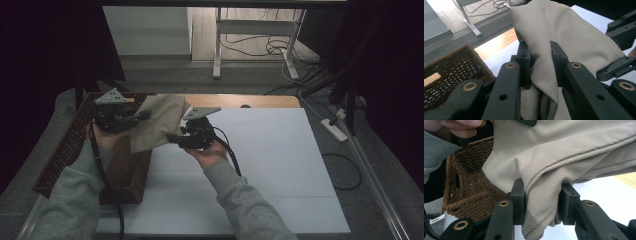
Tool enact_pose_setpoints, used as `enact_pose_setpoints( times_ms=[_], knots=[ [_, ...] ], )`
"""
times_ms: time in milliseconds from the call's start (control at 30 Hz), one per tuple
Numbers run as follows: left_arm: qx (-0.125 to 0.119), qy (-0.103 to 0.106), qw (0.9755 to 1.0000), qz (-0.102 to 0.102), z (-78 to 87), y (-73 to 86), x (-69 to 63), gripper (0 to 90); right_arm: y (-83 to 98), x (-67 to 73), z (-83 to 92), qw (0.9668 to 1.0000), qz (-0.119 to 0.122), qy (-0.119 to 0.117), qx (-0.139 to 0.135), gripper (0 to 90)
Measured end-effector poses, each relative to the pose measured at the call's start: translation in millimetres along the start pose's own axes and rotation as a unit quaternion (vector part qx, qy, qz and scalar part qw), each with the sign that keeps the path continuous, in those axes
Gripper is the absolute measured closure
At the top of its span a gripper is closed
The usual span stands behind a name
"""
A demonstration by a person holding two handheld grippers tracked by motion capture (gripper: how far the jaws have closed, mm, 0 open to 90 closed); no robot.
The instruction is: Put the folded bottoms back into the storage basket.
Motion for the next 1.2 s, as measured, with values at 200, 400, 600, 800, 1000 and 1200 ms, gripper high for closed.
enact_pose_setpoints(
  times_ms=[200, 400, 600, 800, 1000, 1200],
  knots=[
    [0.001, -0.009, 0.9999, 0.008, 8.7, 9.1, 7.1, 73.7, -7.6, 8.1, -13.1, 0.9999, 0.010, -0.003, 0.009, 62.7],
    [0.003, -0.016, 0.9998, 0.014, 17.1, 16.7, 14.4, 73.7, -10.3, 13.9, -24.2, 0.9998, 0.015, -0.008, 0.014, 62.7],
    [0.004, -0.023, 0.9995, 0.020, 23.8, 23.8, 20.8, 73.7, -12.9, 18.8, -35.8, 0.9997, 0.016, -0.013, 0.015, 62.6],
    [0.005, -0.029, 0.9991, 0.029, 31.7, 33.5, 29.1, 73.7, -15.9, 25.2, -49.0, 0.9995, 0.017, -0.017, 0.019, 62.6],
    [0.008, -0.035, 0.9987, 0.035, 39.3, 44.8, 37.1, 73.7, -16.9, 30.6, -62.5, 0.9993, 0.020, -0.022, 0.022, 62.5],
    [0.008, -0.039, 0.9983, 0.043, 45.7, 56.2, 45.2, 73.7, -17.8, 37.5, -76.5, 0.9991, 0.022, -0.024, 0.029, 62.5]
  ],
)
Point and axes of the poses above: each handheld gripper's, and its own axes: z roughly backward along the jaws, y roughly out of its underside, x roughly to its left, the point moved 4 cm from there along -z, roughly forward along the jaws, and after that the axes turned 10 degrees about -z, right-handed, at the moved point
